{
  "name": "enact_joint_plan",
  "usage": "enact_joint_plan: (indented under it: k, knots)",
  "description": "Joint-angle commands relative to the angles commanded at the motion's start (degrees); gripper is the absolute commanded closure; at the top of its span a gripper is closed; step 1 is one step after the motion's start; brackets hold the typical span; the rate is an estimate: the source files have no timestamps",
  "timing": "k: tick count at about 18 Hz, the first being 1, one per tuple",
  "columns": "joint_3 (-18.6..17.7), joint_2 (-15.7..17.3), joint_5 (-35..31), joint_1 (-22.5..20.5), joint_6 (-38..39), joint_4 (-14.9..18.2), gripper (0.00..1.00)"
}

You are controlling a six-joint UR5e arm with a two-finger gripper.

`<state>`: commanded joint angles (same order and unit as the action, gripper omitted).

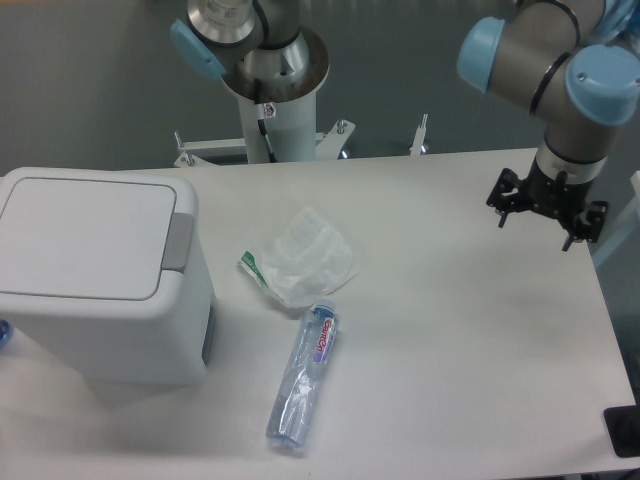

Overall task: Open the trash can
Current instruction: 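Move the gripper from its start pose toward the white trash can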

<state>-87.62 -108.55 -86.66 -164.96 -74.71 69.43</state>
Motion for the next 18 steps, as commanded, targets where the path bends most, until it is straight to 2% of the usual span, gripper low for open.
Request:
enact_joint_plan:
  k: [5, 13, 15, 18]
  knots:
    - [-2.9, 2.3, 0.3, -0.3, 0.4, -0.2, 0.00]
    - [-1.9, 2.3, 0.8, 2.7, 9.1, 0.3, 0.00]
    - [-0.5, 2.4, 1.2, 5.1, 13.2, 3.2, 0.00]
    - [5.2, 2.4, 2.4, 8.8, 20.1, 11.4, 0.00]
